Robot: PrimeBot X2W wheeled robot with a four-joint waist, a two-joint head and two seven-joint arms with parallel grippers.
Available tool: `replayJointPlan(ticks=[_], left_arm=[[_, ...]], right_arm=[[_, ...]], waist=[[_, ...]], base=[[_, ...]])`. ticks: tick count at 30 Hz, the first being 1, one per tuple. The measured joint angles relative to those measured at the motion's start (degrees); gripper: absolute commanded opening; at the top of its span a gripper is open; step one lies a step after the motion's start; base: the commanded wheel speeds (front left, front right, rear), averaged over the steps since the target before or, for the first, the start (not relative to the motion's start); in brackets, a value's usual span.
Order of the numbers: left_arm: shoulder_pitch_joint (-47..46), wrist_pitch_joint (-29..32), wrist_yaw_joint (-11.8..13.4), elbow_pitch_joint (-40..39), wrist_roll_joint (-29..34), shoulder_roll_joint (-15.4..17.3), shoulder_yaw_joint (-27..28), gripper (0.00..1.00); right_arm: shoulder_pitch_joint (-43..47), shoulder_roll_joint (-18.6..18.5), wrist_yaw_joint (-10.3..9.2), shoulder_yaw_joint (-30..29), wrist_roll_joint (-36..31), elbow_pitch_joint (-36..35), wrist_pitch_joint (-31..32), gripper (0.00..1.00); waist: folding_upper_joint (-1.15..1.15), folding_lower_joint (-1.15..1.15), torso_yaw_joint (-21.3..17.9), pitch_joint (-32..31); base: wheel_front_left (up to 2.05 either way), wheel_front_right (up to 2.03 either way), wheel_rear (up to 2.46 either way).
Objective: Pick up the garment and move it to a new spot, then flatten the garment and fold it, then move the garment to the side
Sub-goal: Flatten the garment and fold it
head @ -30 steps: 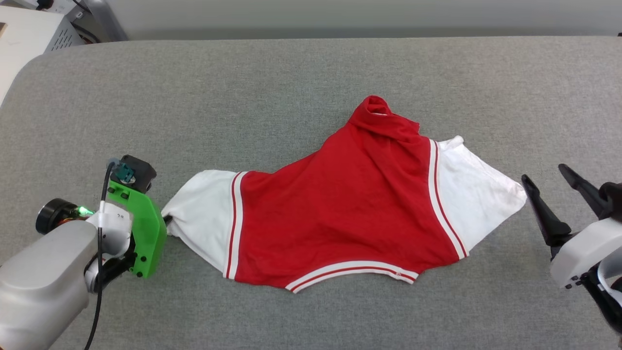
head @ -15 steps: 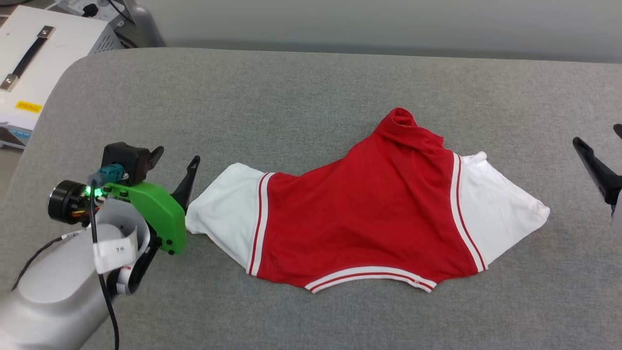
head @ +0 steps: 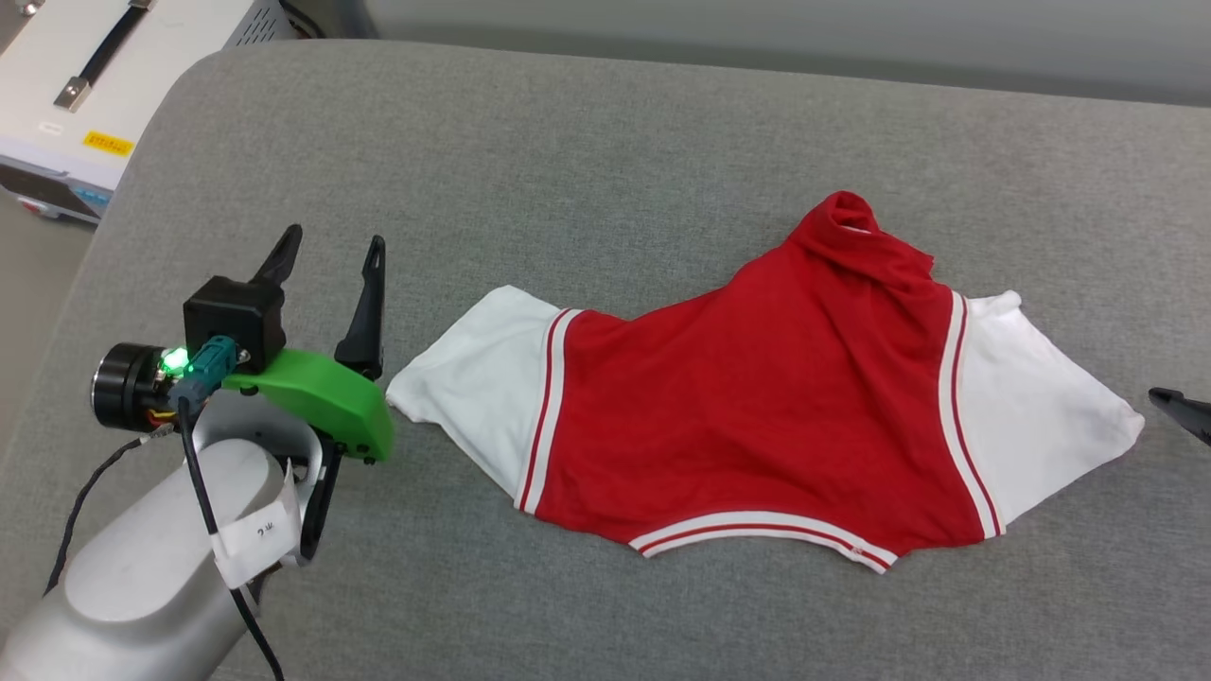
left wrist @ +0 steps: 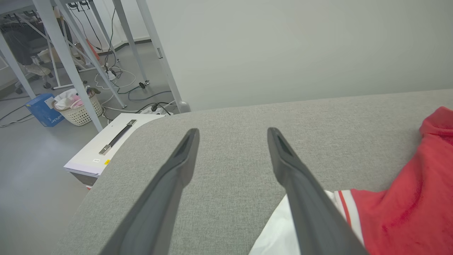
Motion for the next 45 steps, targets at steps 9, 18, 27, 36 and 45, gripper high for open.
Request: replayJointPlan(ticks=[9, 18, 27, 36, 45], left_arm=[[7.39, -0.01, -0.54, -3.34, 9.38, -5.93, 10.37, 1.00], [10.14, -0.01, -5.38, -0.04, 14.86, -9.06, 17.53, 1.00], [10.66, -0.01, -10.37, 3.23, 17.34, -8.23, 20.54, 1.00], [4.83, 5.76, -17.75, 6.66, 16.31, -3.52, 19.97, 1.00], [-1.20, 26.66, -25.80, 6.89, 12.00, -0.51, 14.54, 1.00]], right_arm=[[-2.31, 1.75, 0.00, 5.13, 0.07, 6.62, -0.13, 1.00], [-2.02, -0.19, -0.05, 9.89, 1.93, 8.68, -1.69, 0.36], [-2.05, 2.10, -0.02, 9.38, 3.52, 8.72, -12.73, 0.00], [2.47, -0.30, 0.00, 4.61, 3.86, 2.70, -18.36, 0.00], [10.53, 0.56, 0.00, -2.10, 2.85, -2.56, -18.61, 0.00]], waist=[[0.00, 0.00, 2.65, 4.02], [0.00, 0.00, 4.15, 6.10], [0.00, 0.00, 1.99, 3.87], [0.00, 0.00, -0.72, 0.53], [0.00, 0.00, -3.26, -0.80]], base=[[0.00, 0.00, 0.00], [0.00, 0.00, 0.00], [0.00, 0.00, 0.00], [0.00, 0.00, 0.00], [0.00, 0.00, 0.00]])
